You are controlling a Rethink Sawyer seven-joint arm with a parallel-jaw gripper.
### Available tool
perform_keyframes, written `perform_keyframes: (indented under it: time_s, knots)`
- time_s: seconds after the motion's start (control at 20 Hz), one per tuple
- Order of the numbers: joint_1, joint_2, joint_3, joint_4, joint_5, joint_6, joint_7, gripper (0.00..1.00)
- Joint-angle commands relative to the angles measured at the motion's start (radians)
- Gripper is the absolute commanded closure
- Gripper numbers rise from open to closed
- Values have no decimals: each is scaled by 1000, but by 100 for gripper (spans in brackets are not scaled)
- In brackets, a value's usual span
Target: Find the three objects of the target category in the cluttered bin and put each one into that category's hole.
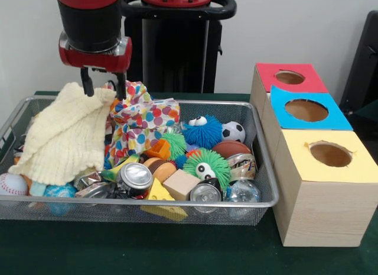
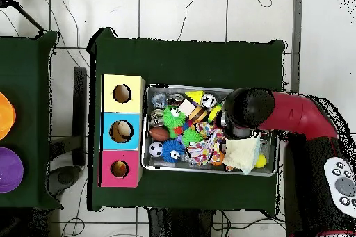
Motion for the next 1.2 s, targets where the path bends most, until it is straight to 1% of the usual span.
perform_keyframes:
  time_s: [0.05, 0.1, 0.3, 0.45, 0.6, 0.65, 0.9, 1.0, 1.2]
  knots:
    - [-7, 45, 53, -54, 23, -1, -23, 0]
    - [-24, 22, 40, -33, 19, -17, -27, 0]
    - [-86, -24, 8, 28, 6, -39, -60, 0]
    - [-123, -55, 5, 47, 4, -45, -82, 0]
    - [-149, -97, 9, 92, 10, -54, -90, 0]
    - [-153, -118, 10, 115, 14, -51, -91, 0]
    - [-173, -221, 22, 251, 37, -107, -72, 0]
    - [-181, -240, 30, 297, 44, -140, -64, 0]
    - [-171, -253, 49, 357, 56, -187, -40, 0]
